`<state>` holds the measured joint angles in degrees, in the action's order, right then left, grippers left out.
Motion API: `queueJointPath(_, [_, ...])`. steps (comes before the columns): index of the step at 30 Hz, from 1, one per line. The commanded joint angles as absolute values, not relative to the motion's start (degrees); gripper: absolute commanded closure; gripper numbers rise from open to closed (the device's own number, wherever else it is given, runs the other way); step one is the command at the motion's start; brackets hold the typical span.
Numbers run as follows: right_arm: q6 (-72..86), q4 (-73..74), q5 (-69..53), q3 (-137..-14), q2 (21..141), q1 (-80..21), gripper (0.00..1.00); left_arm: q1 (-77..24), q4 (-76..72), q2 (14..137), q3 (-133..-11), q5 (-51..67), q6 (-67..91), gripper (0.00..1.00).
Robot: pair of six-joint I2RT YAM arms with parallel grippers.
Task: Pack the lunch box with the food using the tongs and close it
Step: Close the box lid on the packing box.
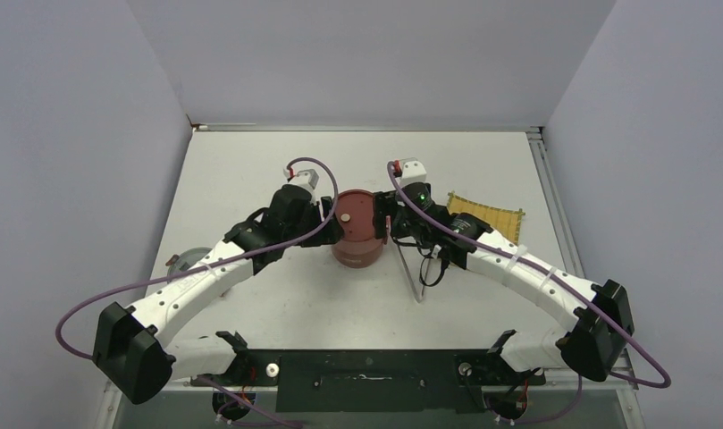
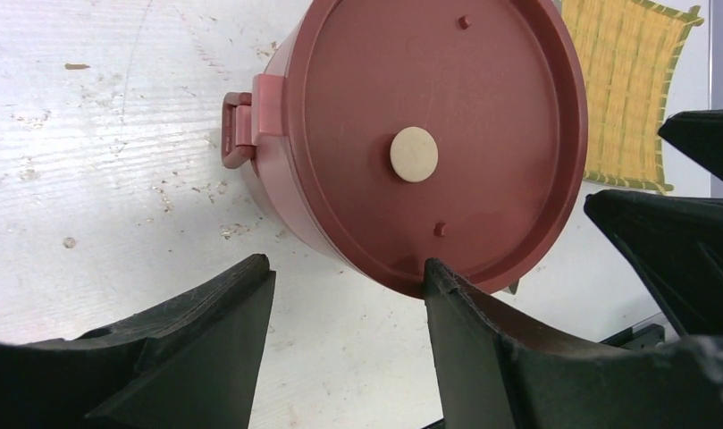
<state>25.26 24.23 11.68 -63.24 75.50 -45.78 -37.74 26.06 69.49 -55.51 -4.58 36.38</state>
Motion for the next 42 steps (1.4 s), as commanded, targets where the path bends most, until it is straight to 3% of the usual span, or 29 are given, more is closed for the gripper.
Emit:
queueJointPath(1, [27.0,23.6,12.1,-62.4,73.9,-46.6,0.25,-38.1,23.4,68.8,-52.9,-2.5,37.1,0.4])
queueJointPath(18, [32.6,22.7,11.0,-53.6,75.0,-47.6,0.26,-38.1,18.3,69.1,-49.6,-2.9,38.9,0.42])
queueJointPath(23, [34.5,22.4,11.8,-51.0,75.2,-47.9,0.3,-38.1,19.1,69.6,-47.2,-4.0,39.2,0.5])
queueJointPath(33, [37.9,23.1,14.9,-46.8,76.6,-48.2,0.36,-38.1,20.8,72.9,-44.3,-5.8,39.2,0.51])
queueJointPath(42, [39.1,23.3,16.3,-46.8,80.2,-48.2,0.47,-38.0,21.2,77.0,-45.2,-6.5,38.6,0.6])
